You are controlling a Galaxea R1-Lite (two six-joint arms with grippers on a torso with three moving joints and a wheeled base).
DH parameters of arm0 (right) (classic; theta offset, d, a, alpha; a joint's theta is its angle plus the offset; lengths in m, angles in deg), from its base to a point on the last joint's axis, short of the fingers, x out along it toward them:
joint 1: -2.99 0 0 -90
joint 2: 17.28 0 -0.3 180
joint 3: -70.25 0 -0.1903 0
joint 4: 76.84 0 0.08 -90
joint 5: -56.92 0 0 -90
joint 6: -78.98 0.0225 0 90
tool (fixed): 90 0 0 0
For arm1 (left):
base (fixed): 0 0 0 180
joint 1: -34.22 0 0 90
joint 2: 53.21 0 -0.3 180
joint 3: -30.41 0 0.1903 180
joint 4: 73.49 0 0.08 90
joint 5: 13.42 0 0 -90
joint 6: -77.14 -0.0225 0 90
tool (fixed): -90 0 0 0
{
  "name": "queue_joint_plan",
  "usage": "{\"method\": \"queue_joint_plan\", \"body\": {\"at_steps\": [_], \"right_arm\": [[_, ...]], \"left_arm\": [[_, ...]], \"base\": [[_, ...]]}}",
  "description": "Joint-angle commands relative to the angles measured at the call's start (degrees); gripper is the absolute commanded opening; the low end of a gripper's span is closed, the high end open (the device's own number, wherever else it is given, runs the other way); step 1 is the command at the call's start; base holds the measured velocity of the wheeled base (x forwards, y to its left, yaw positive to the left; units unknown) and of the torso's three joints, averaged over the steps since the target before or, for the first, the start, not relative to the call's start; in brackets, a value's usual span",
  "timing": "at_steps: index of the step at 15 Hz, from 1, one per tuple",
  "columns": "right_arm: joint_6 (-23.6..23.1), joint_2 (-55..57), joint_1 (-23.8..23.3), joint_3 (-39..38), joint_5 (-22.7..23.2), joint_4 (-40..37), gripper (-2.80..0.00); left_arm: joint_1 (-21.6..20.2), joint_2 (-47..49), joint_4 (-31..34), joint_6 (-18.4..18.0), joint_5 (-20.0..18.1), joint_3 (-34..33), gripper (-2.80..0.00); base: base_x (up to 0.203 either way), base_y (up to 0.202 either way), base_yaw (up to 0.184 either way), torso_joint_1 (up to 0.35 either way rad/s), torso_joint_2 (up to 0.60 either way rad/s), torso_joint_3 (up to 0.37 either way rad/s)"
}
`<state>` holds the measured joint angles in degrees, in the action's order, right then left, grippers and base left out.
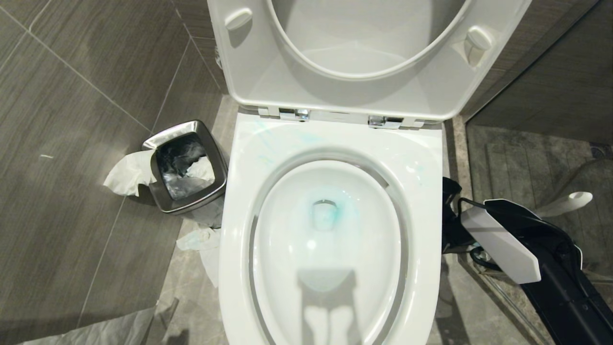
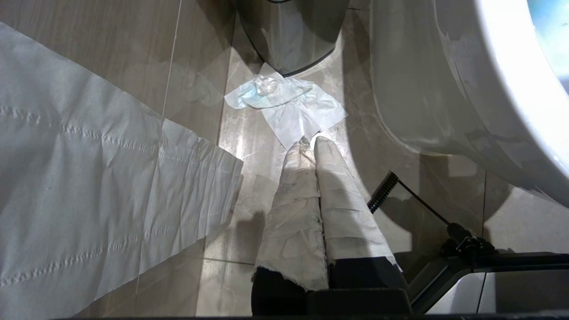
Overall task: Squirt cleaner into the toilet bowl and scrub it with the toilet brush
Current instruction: Place the cleaning agent on the floor
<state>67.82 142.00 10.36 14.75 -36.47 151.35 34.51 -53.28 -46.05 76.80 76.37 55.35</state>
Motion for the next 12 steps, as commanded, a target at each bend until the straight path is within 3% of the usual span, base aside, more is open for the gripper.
{"method": "queue_joint_plan", "body": {"at_steps": [1, 12], "right_arm": [[-0.1, -0.2, 0.01, -0.13, -0.04, 0.52, -2.8], [-0.1, -0.38, 0.01, -0.04, 0.05, 0.25, -2.8]], "left_arm": [[-0.03, 0.07, -0.03, 0.01, 0.03, -0.01, -2.8], [-0.03, 0.07, -0.03, -0.1, 0.03, -0.17, -2.8]], "base": [[0.0, 0.0, 0.0, 0.0, 0.0, 0.0], [0.0, 0.0, 0.0, 0.0, 0.0, 0.0]]}}
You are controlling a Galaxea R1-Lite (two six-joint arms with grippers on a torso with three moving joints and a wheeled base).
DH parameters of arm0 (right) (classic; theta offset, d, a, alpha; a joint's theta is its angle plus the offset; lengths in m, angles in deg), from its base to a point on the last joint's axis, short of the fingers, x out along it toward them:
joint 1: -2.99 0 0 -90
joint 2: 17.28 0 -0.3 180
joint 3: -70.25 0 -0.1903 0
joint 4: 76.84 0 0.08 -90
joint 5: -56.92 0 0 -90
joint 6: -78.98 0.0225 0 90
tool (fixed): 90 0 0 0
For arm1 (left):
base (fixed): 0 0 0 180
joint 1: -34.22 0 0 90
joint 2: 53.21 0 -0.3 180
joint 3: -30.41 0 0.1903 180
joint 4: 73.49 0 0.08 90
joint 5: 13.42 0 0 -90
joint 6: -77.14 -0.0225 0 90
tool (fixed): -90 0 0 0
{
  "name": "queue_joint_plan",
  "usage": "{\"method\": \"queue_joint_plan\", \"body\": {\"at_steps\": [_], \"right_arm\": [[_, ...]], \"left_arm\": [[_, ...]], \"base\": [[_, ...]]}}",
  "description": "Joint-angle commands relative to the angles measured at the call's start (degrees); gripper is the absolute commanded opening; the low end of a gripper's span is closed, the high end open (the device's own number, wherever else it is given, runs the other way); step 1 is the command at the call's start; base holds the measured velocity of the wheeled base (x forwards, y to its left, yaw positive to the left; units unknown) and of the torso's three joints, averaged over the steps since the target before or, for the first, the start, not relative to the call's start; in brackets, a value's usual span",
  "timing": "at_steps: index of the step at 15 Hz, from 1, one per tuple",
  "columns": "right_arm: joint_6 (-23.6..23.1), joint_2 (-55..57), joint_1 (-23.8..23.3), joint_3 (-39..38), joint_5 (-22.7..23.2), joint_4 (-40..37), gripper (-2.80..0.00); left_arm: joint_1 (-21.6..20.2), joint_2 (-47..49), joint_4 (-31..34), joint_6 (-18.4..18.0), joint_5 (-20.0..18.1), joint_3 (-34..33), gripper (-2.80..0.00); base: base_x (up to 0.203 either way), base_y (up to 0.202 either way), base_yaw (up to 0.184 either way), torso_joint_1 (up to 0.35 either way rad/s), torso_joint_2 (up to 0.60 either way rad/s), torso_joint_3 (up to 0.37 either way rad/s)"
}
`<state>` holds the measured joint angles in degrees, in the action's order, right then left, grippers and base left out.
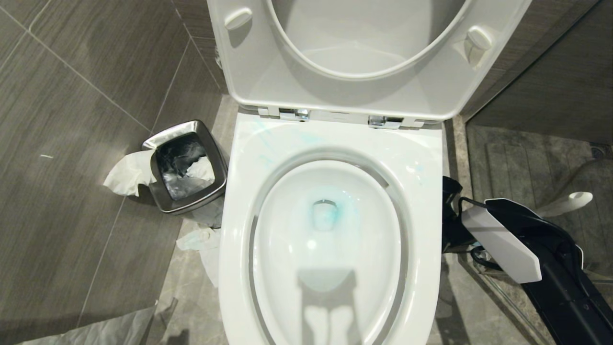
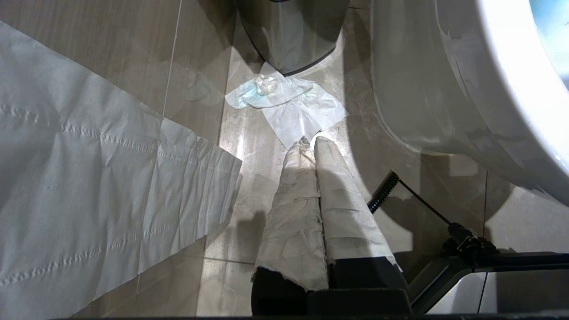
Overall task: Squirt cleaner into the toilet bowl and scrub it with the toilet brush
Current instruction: Place the cleaning agent on the floor
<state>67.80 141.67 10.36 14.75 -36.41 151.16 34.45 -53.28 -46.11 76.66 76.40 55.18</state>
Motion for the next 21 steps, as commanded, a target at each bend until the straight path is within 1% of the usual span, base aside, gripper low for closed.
{"method": "queue_joint_plan", "body": {"at_steps": [1, 14, 15, 16, 21], "right_arm": [[-0.07, -0.05, 0.01, -0.06, -0.01, 0.44, -2.8], [-0.07, -0.05, 0.01, -0.06, -0.01, 0.27, -2.8], [-0.07, -0.05, 0.01, -0.06, -0.01, 0.18, -1.78], [-0.07, -0.13, 0.01, -0.06, 0.07, 0.18, 0.0], [-0.04, -0.9, 0.01, -0.72, 0.2, 0.27, 0.0]], "left_arm": [[0.03, 0.07, 0.03, 0.04, 0.0, 0.0, -2.8], [0.03, 0.07, 0.03, -0.05, -0.09, 0.0, -2.8], [0.03, 0.07, 0.03, -0.05, -0.05, 0.17, -2.8], [0.03, 0.07, 0.03, -0.05, -0.08, 0.0, -2.8], [0.03, 0.07, 0.03, -0.31, -0.09, 0.13, -2.8]], "base": [[0.0, 0.0, 0.0, 0.0, 0.0, 0.0], [0.0, 0.0, 0.0, 0.0, 0.0, 0.0], [0.0, 0.0, 0.0, 0.0, 0.0, 0.0], [0.0, 0.0, 0.0, 0.0, 0.0, 0.0], [0.0, 0.0, 0.0, 0.0, 0.0, 0.0]]}}
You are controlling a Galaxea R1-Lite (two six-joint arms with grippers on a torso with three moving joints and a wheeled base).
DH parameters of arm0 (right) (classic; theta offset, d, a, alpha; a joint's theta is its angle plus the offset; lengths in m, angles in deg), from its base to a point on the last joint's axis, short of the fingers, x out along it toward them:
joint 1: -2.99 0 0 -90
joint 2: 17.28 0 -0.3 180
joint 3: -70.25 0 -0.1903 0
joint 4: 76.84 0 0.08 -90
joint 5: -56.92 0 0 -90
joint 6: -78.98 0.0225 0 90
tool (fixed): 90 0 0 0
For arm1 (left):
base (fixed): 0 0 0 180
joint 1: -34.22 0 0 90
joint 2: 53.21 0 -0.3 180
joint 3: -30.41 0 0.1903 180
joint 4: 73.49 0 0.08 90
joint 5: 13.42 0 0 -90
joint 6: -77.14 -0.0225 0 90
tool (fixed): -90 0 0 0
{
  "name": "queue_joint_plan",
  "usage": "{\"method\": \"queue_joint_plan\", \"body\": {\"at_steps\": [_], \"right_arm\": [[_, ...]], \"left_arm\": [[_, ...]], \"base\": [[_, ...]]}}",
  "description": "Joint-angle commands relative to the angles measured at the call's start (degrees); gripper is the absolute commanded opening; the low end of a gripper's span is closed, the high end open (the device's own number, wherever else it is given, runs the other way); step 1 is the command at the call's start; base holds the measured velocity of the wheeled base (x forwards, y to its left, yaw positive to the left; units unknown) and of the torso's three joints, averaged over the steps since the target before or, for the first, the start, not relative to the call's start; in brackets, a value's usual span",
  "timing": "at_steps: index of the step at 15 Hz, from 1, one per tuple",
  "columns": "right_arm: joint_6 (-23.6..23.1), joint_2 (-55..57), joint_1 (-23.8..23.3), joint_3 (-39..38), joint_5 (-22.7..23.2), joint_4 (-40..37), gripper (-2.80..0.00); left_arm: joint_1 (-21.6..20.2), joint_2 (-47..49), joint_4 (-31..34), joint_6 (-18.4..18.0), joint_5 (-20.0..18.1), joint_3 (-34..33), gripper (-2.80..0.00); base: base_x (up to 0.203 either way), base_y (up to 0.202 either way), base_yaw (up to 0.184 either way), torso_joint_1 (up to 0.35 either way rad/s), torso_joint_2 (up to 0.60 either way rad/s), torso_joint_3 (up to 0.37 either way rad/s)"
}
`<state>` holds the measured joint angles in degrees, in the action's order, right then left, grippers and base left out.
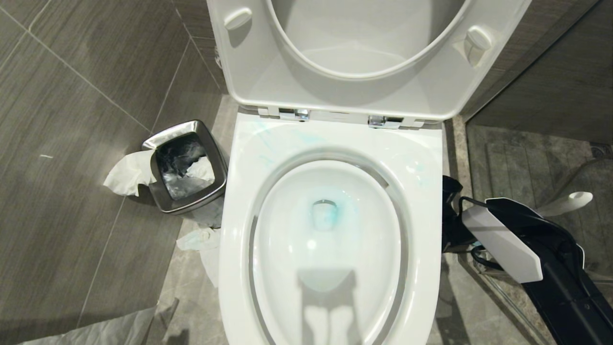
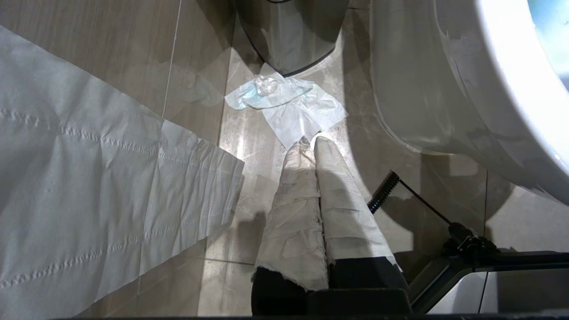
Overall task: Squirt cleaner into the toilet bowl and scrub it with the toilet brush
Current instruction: Place the cleaning agent on the floor
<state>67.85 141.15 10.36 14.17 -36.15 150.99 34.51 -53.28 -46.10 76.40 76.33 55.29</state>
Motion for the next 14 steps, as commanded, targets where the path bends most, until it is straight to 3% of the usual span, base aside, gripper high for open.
{"method": "queue_joint_plan", "body": {"at_steps": [1, 7, 14], "right_arm": [[-0.07, -1.13, 0.01, -1.49, 0.07, 0.44, 0.0], [-1.72, -10.37, 0.1, -19.63, 1.4, 1.88, 0.0], [-1.97, -19.51, 0.18, -40.47, 1.48, 13.3, 0.0]], "left_arm": [[-0.03, 0.07, 0.02, -0.06, -0.1, 0.07, -2.8], [-0.03, 0.07, 0.02, -0.24, -0.1, 0.07, -2.8], [-0.03, 0.07, 0.02, -0.06, -0.01, 0.07, -2.8]], "base": [[0.0, 0.0, 0.0, 0.0, 0.0, 0.0], [0.0, 0.0, 0.0, 0.0, 0.0, 0.0], [0.0, 0.0, 0.0, 0.0, 0.0, 0.0]]}}
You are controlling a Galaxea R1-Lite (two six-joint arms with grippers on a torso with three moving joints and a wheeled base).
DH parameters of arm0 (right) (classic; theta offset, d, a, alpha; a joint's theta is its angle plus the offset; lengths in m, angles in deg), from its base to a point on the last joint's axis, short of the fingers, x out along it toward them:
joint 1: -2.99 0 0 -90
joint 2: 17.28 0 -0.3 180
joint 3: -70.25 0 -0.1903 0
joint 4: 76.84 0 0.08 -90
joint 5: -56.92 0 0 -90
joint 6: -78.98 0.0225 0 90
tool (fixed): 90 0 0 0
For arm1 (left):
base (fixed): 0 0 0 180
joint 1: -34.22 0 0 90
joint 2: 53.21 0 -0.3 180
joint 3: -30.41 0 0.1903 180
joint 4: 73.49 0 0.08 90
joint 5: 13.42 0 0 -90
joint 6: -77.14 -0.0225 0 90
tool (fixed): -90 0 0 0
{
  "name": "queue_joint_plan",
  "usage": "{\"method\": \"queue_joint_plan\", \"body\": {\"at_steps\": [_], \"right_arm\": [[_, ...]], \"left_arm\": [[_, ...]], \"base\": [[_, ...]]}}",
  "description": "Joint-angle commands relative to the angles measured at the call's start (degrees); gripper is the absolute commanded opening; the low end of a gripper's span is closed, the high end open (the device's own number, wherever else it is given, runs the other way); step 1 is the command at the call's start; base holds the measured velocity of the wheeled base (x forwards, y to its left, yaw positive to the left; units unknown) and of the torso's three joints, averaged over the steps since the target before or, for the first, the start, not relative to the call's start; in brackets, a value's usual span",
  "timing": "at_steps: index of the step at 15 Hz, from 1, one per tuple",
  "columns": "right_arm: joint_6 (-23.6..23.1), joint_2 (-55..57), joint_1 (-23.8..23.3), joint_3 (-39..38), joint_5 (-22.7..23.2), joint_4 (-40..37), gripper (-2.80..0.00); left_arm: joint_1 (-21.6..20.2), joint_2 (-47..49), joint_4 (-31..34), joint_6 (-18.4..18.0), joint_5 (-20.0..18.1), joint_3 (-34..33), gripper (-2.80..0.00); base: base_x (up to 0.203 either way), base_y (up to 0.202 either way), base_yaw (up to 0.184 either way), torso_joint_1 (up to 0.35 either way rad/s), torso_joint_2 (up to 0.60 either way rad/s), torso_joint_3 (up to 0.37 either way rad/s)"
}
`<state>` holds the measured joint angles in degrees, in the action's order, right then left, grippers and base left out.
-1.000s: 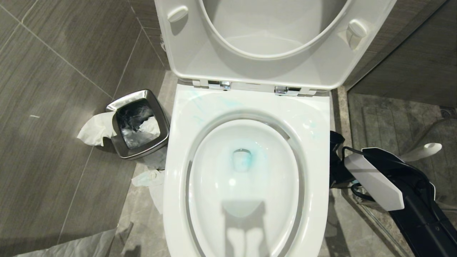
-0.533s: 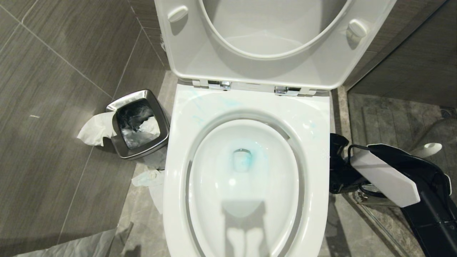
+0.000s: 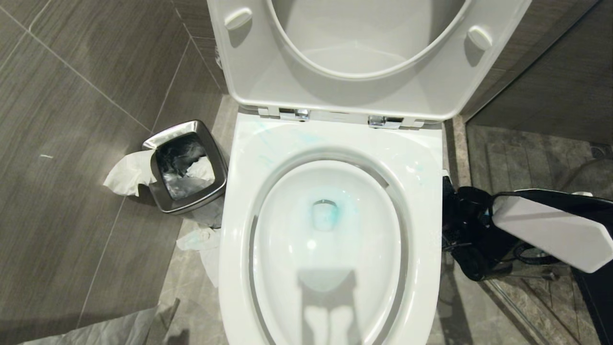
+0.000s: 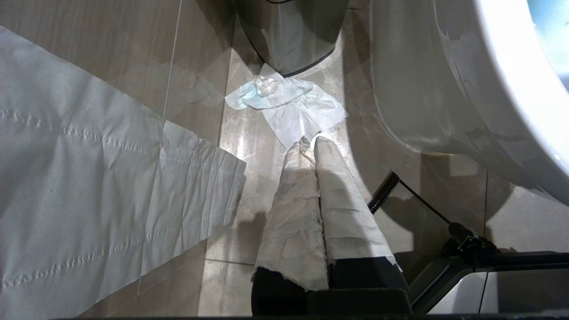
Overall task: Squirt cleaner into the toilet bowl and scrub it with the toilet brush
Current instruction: Place the cleaning agent on the floor, then scrub the toilet bowl
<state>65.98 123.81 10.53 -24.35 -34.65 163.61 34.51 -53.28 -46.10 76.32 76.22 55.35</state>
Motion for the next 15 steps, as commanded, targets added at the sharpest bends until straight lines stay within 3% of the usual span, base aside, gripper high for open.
{"method": "queue_joint_plan", "body": {"at_steps": [1, 6, 7, 11, 15], "right_arm": [[-0.15, -3.53, 0.01, -4.28, -0.14, 2.52, 0.0], [0.5, -10.57, 0.01, -16.64, -0.39, 3.83, 0.0], [1.22, -12.14, 0.01, -18.13, -0.37, 3.84, -2.8], [1.85, -16.47, -0.04, -23.32, -0.86, 3.85, -2.8], [1.27, -19.73, -0.05, -27.23, -4.36, 3.85, -2.8]], "left_arm": [[-0.03, 0.07, 0.02, 0.03, 0.09, -0.09, -2.8], [-0.03, 0.07, 0.02, 0.55, 0.18, -0.09, -2.8], [-0.03, 0.07, 0.02, 0.55, 0.18, 0.01, -2.8], [-0.03, 0.07, 0.02, 0.55, 0.18, 0.01, -2.8], [-0.03, 0.07, 0.02, 0.55, 0.18, 0.01, -2.8]], "base": [[0.0, 0.0, 0.0, 0.0, 0.0, 0.0], [0.0, 0.0, 0.0, 0.0, 0.0, 0.0], [0.0, 0.0, 0.0, 0.0, 0.0, 0.0], [0.0, 0.0, 0.0, 0.0, 0.0, 0.0], [0.0, 0.0, 0.0, 0.0, 0.0, 0.0]]}}
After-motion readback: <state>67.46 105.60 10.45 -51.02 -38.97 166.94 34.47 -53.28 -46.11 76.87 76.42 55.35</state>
